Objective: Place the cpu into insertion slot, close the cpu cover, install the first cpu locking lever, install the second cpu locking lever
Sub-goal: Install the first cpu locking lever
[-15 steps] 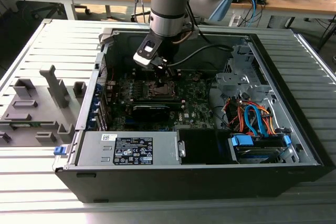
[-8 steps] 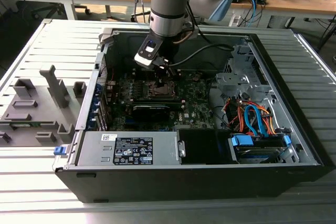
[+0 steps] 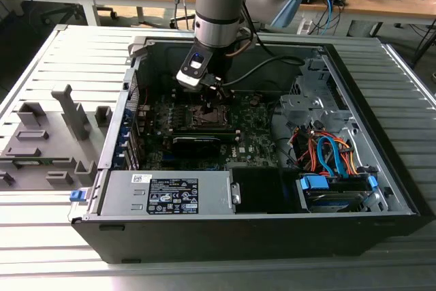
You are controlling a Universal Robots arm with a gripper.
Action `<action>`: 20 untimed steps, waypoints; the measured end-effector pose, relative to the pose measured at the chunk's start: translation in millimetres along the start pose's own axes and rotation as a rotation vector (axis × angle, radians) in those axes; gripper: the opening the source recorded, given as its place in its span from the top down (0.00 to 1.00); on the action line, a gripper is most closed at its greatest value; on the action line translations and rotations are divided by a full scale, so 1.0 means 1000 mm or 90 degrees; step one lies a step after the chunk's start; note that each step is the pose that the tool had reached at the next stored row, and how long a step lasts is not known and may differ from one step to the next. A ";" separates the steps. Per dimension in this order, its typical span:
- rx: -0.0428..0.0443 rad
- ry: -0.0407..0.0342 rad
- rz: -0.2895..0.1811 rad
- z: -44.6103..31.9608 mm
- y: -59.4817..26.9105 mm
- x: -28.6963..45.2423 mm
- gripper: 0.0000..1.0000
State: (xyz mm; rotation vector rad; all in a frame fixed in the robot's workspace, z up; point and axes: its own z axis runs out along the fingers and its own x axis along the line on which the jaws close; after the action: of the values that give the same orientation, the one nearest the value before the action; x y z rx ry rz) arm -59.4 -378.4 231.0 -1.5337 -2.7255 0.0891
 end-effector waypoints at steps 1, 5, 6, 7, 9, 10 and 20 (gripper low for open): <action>-0.0001 -0.0002 -0.003 0.0000 0.0000 0.0000 0.89; -0.0002 -0.0008 -0.014 0.0000 0.0000 0.0000 0.89; -0.0003 -0.0009 -0.017 0.0000 0.0000 0.0000 0.89; -0.0003 -0.0011 -0.019 0.0000 0.0000 0.0000 0.89; -0.0005 -0.0016 -0.027 0.0000 0.0000 0.0000 0.89; -0.0005 -0.0016 -0.029 0.0000 0.0000 0.0000 0.89; -0.0010 -0.0035 -0.063 0.0000 0.0000 0.0000 0.89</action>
State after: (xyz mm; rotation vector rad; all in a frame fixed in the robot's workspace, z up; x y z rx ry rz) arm -59.4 -378.4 231.0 -1.3978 -2.8008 0.0901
